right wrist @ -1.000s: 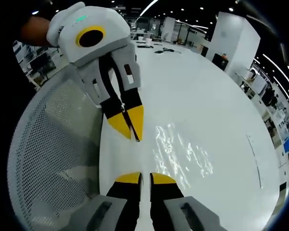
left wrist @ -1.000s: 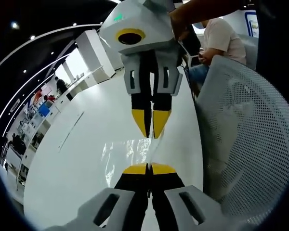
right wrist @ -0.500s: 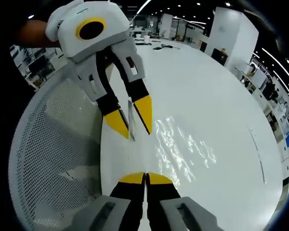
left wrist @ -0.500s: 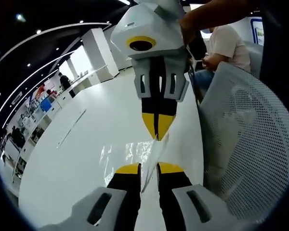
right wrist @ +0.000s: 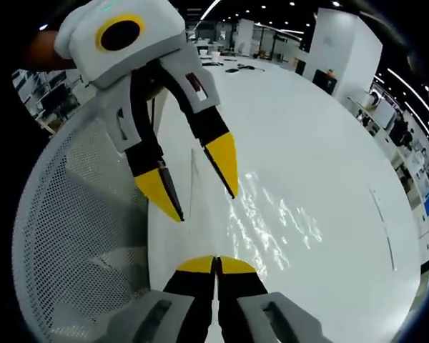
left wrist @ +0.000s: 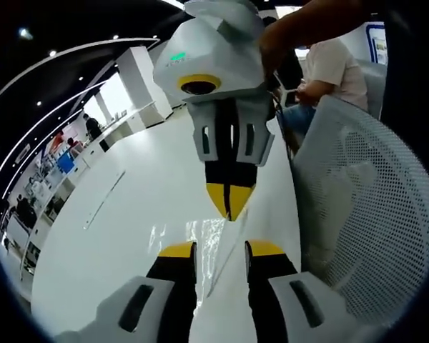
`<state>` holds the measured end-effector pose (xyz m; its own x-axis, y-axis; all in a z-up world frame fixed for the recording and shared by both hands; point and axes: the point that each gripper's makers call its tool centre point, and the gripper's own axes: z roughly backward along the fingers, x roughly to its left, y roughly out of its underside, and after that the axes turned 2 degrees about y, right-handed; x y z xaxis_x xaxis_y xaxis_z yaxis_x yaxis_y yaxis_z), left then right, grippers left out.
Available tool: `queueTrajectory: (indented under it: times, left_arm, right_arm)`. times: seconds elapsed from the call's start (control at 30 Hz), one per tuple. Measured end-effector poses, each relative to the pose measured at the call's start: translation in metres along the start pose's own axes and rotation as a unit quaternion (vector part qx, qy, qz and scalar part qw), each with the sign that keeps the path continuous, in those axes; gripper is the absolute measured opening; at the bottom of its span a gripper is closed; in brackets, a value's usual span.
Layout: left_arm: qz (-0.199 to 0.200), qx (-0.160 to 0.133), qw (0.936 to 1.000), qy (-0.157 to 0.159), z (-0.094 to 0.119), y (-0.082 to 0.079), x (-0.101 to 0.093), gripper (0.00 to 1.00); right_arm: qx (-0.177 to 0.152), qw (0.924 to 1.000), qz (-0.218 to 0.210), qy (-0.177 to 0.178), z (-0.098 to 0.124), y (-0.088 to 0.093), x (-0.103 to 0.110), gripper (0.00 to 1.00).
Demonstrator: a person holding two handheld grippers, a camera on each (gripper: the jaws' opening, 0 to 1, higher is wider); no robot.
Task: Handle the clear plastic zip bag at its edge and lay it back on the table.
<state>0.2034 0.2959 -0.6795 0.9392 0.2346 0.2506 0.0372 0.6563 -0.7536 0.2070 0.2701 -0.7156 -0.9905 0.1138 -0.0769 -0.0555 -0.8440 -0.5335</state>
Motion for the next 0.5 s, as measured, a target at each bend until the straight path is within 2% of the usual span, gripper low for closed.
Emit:
queueTrajectory:
  times: [0.37, 0.5]
  left_arm:
    - [-0.05, -0.017, 0.9982, 0.028, 0.001, -0.015, -0.018, 0.18]
    - [-0.057, -0.014, 0.9976, 0.036, 0.0, -0.014, -0.022, 0.18]
  right_arm:
    - [0.002, 1.0, 0.001, 0.003, -0.002, -0.002, -0.001, 0.0]
    - [0.003, 1.0, 0.003, 0.003, 0.0, -0.002, 0.001, 0.0]
